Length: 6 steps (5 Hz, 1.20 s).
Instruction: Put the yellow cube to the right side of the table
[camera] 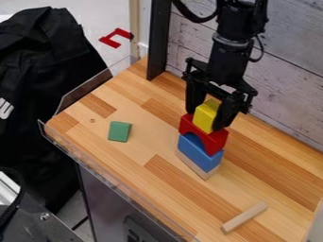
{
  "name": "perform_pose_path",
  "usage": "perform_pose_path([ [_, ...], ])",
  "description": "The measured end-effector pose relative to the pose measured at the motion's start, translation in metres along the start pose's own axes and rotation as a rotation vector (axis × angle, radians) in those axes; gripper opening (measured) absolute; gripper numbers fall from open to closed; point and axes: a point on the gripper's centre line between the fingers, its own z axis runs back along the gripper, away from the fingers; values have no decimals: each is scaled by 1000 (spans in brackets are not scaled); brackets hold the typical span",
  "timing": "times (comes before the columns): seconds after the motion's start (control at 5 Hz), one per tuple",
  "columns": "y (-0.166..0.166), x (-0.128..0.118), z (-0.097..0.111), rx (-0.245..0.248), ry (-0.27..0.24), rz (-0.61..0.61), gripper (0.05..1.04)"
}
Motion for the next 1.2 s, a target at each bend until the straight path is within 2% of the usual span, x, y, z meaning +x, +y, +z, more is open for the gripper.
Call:
perform_pose_path([
  [0.2,0,0,0,0,-2,9,572],
  [0.4,0,-1,2,33,-2,24,571],
  [0.6,-14,-2,26,53,-84,3,571],
  [0.8,-21,-3,39,61,-129,-19,571],
  [1.0,-25,-4,40,34,-142,-34,571],
  [1.2,-27,-2,29,54,-113,-58,571],
])
